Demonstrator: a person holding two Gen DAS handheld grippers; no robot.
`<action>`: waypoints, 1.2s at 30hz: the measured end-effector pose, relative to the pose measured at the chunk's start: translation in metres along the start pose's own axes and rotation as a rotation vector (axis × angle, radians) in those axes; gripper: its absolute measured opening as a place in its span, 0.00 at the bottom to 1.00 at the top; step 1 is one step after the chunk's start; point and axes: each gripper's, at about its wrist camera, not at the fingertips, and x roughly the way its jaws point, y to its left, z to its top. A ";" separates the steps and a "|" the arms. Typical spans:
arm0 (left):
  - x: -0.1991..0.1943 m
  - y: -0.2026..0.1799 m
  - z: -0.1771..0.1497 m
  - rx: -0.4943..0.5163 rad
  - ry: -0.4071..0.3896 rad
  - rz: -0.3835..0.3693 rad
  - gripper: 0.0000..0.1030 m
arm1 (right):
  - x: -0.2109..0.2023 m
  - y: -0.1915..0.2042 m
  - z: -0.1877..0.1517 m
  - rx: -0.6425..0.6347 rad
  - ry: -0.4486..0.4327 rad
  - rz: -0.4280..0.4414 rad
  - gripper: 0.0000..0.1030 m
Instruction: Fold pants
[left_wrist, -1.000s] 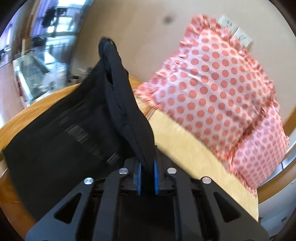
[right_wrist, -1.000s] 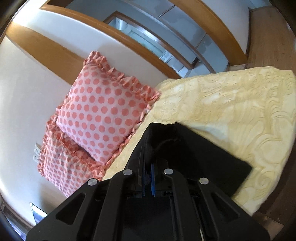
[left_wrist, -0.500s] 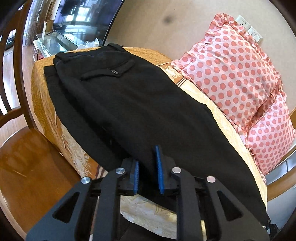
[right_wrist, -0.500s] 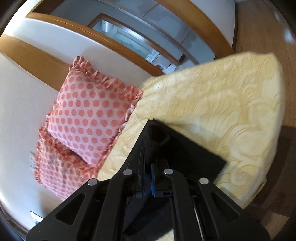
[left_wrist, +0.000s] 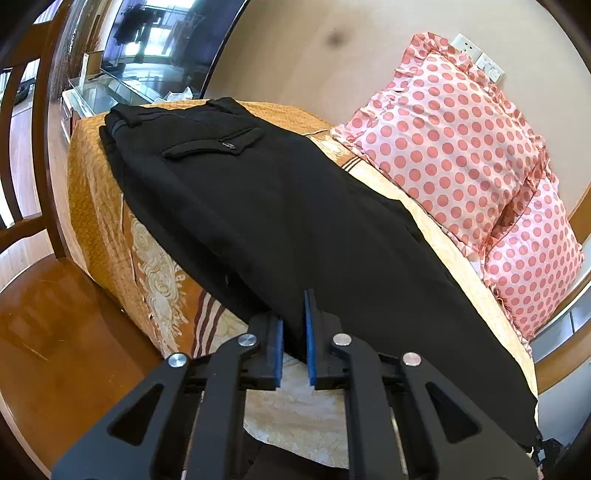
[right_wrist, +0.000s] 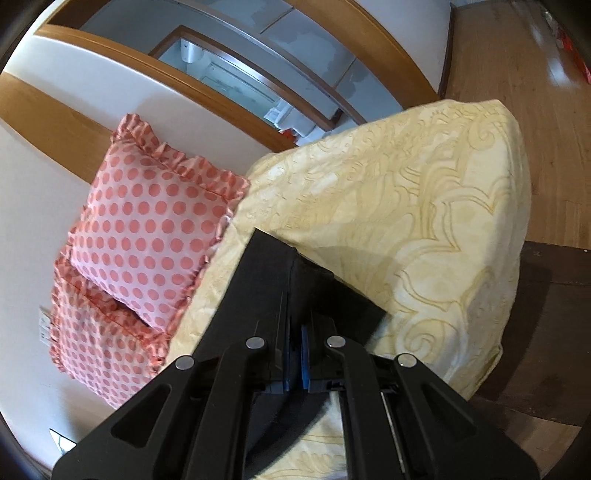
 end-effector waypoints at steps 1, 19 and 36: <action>0.000 0.001 0.000 -0.001 0.002 -0.004 0.09 | 0.001 -0.003 -0.002 0.004 0.002 -0.008 0.04; -0.042 0.027 0.021 -0.013 -0.193 0.100 0.65 | -0.044 -0.010 0.003 -0.008 -0.117 -0.136 0.59; 0.012 -0.013 0.003 0.204 -0.085 0.018 0.75 | 0.001 0.032 -0.026 -0.066 -0.016 0.065 0.06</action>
